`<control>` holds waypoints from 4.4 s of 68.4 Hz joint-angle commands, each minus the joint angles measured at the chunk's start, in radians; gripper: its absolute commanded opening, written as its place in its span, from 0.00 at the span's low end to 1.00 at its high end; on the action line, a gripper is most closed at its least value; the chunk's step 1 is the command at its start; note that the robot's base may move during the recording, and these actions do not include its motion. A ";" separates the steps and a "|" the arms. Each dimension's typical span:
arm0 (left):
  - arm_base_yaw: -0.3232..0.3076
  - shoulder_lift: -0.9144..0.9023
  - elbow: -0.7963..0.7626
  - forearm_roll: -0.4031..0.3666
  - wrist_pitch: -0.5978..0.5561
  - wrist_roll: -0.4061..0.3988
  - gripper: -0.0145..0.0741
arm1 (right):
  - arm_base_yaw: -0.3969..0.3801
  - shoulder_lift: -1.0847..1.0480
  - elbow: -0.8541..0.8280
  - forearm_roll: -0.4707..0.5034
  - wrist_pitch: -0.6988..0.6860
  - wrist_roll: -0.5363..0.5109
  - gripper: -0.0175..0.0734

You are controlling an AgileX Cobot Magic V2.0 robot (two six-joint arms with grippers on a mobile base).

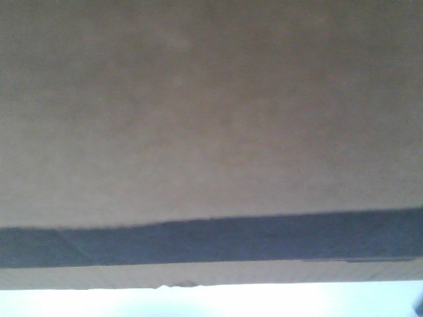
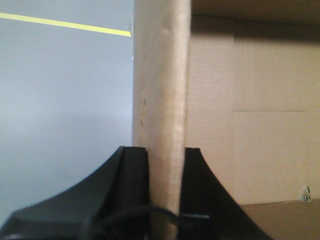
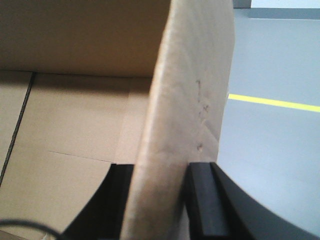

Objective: Grab box from left shelf to table start
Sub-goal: 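Hold the box with both grippers while the base turns away, then carry the held box with both grippers toward the white table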

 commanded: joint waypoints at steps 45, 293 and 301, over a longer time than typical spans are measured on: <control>-0.005 0.006 -0.037 -0.010 -0.163 -0.021 0.06 | -0.004 0.012 -0.030 -0.019 -0.144 -0.008 0.26; -0.005 0.003 -0.037 -0.020 -0.154 -0.021 0.06 | -0.004 0.017 -0.030 -0.019 -0.126 -0.008 0.26; -0.005 0.003 -0.037 -0.020 -0.154 -0.021 0.06 | -0.004 0.017 -0.030 -0.019 -0.126 -0.008 0.26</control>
